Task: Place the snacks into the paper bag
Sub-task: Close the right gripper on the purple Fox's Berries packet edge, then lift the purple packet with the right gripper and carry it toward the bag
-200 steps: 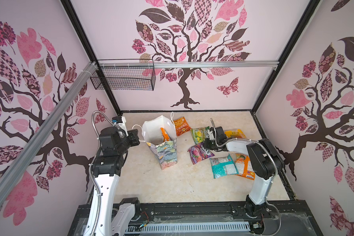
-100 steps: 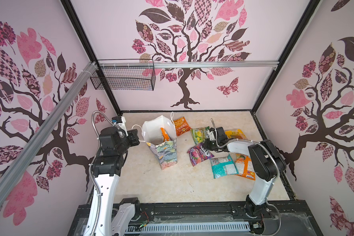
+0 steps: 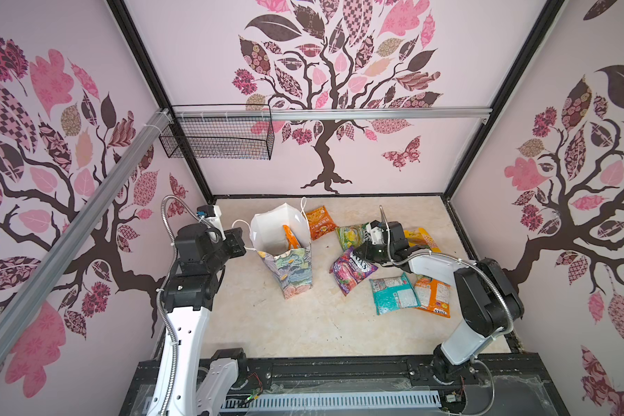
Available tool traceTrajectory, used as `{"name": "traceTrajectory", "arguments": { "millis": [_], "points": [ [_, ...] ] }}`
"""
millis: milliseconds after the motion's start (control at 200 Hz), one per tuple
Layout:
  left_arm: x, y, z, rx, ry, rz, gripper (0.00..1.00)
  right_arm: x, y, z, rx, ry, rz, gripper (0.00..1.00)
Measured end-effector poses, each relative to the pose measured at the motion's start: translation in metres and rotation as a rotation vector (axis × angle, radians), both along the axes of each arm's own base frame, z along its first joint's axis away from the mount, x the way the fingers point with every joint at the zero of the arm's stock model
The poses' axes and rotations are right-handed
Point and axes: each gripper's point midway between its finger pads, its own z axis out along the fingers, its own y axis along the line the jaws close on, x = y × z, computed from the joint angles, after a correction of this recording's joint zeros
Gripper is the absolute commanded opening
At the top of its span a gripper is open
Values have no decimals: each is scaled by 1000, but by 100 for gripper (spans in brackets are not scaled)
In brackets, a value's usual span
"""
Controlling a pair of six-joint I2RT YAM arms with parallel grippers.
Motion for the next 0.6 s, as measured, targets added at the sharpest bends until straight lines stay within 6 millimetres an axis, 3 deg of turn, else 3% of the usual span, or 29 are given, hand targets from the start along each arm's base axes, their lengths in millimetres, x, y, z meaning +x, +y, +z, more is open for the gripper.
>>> {"name": "traceTrajectory", "arguments": {
  "millis": [225,600],
  "points": [
    [0,0,0,0,0,0,0,0,10,42,115,-67,13,0],
    [0,-2,0,-7,1,-8,0,-26,-15,138,32,-314,-116,0]
  ]
}}
